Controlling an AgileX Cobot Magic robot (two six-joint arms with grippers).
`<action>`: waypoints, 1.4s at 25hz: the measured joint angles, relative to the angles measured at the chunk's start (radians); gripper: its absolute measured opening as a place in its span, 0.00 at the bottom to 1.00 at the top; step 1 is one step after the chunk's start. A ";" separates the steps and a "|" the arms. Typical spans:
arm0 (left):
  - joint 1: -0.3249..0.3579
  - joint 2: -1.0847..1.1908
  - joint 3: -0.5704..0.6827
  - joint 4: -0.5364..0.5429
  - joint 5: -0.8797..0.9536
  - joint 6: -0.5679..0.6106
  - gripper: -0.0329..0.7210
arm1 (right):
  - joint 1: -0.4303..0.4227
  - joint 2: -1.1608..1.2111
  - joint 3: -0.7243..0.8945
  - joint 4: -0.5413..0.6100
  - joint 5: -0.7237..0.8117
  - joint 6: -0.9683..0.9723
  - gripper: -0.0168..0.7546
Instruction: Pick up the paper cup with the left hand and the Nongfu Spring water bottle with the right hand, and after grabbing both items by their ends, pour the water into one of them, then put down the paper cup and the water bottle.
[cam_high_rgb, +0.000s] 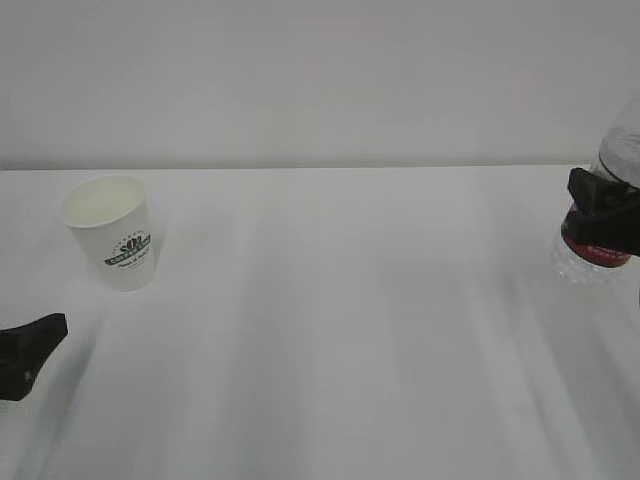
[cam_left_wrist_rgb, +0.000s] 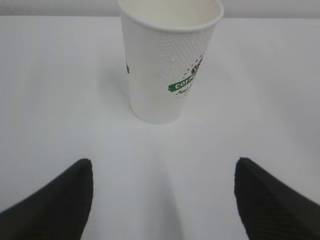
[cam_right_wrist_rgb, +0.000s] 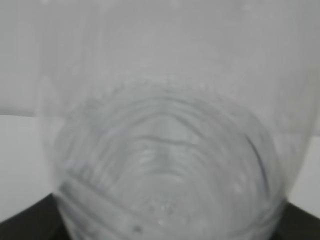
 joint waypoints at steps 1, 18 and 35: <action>0.000 0.021 -0.006 0.000 0.000 0.000 0.92 | 0.000 0.000 0.000 0.000 0.006 0.000 0.64; 0.000 0.107 -0.143 0.002 0.000 0.000 0.96 | 0.000 0.000 0.002 -0.023 0.026 -0.001 0.64; 0.000 0.114 -0.277 0.079 0.063 -0.061 0.96 | 0.000 0.000 0.002 -0.025 0.026 -0.004 0.64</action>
